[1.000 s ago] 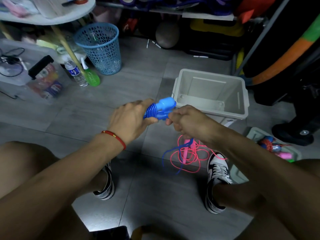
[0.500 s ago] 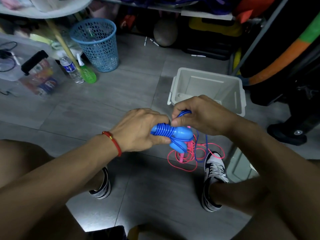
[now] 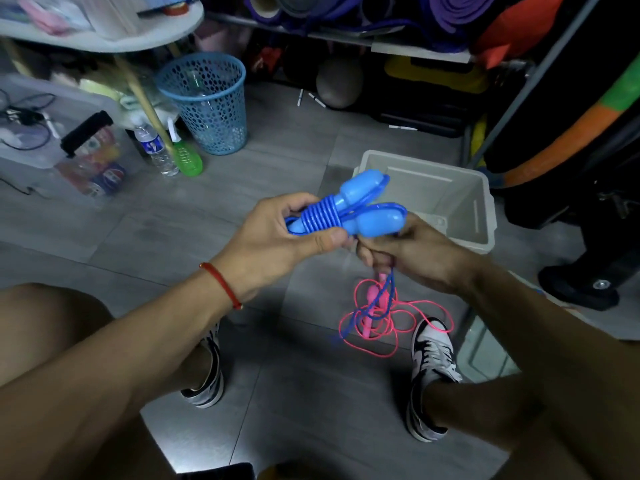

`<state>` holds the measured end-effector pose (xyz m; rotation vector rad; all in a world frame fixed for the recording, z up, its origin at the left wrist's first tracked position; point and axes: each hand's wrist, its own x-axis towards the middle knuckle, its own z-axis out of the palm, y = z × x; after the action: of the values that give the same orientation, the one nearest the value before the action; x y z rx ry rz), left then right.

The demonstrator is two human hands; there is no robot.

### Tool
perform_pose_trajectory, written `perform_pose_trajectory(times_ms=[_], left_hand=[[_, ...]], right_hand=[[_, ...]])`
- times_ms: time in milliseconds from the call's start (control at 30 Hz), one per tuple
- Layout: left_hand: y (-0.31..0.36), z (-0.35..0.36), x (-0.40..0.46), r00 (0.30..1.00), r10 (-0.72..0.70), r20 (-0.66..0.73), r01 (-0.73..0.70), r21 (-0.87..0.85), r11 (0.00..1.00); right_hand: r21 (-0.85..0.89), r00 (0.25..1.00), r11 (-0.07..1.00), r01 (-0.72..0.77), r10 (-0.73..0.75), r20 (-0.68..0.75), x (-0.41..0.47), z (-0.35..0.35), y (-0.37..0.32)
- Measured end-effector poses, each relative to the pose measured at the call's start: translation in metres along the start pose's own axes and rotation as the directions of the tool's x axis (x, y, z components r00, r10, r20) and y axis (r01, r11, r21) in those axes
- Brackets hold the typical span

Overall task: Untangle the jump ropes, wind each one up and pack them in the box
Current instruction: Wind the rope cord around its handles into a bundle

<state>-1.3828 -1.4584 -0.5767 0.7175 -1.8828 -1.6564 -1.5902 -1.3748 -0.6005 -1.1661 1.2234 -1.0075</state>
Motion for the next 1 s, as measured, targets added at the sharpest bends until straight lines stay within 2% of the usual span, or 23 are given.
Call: perform_pose_trajectory(times_ms=[100,233,267,367,433,500,600,667,767,833,867,900,933,1000], left_hand=[[-0.009,-0.003,0.005,0.983,-0.077,-0.166,0.068,-0.06,0.996],[-0.02,-0.009,0.01,0.962,-0.102,-0.254,0.095,-0.039,0.995],[-0.022,-0.008,0.012,0.956,-0.099,-0.277,0.099,-0.015,0.995],[-0.028,-0.007,0.016,0.949,-0.062,-0.31,0.1,0.107,0.989],[-0.038,-0.009,0.021,0.942,-0.022,-0.334,0.105,0.232,0.967],[-0.042,-0.007,0.022,0.928,0.027,-0.371,0.135,0.402,0.905],[-0.044,-0.004,0.024,0.915,0.146,-0.376,0.117,0.593,0.796],[-0.046,0.001,0.025,0.909,0.279,-0.31,0.033,0.72,0.693],[-0.051,0.015,0.023,0.856,0.474,-0.208,-0.058,0.872,0.487],[-0.053,0.024,0.021,0.831,0.541,-0.132,-0.083,0.931,0.355],[-0.053,0.025,0.021,0.828,0.553,-0.091,-0.116,0.938,0.328],[-0.053,0.026,0.02,0.832,0.552,-0.061,-0.158,0.927,0.34],[-0.052,0.026,0.018,0.849,0.525,-0.049,-0.198,0.893,0.404],[-0.045,0.026,0.015,0.897,0.429,-0.109,-0.22,0.732,0.645]], right_hand=[[-0.145,0.999,0.989,-0.034,0.033,-0.006,0.002,0.016,-0.007],[-0.353,0.998,0.936,-0.007,-0.017,-0.065,0.003,0.029,-0.011],[-0.393,0.997,0.919,-0.016,-0.018,-0.081,0.003,0.032,-0.011],[-0.372,0.982,0.921,-0.114,0.046,-0.186,0.004,0.039,-0.006],[-0.444,0.964,0.881,-0.165,0.049,-0.26,0.006,0.04,-0.006],[-0.475,0.945,0.854,-0.212,0.055,-0.322,0.006,0.043,-0.008],[-0.363,0.887,0.893,-0.265,0.078,-0.455,0.01,0.049,-0.014],[-0.221,0.821,0.94,-0.259,0.094,-0.563,0.015,0.052,-0.017],[-0.031,0.717,0.978,-0.208,0.131,-0.685,0.02,0.052,-0.018],[-0.002,0.68,0.986,-0.164,0.111,-0.724,0.018,0.052,-0.016],[0.001,0.675,0.99,-0.142,0.098,-0.731,0.017,0.051,-0.015],[0.007,0.677,0.992,-0.128,0.092,-0.73,0.016,0.048,-0.015],[0.014,0.684,0.994,-0.11,0.086,-0.725,0.016,0.045,-0.014],[-0.004,0.732,0.998,-0.063,0.043,-0.68,0.016,0.038,-0.016]])
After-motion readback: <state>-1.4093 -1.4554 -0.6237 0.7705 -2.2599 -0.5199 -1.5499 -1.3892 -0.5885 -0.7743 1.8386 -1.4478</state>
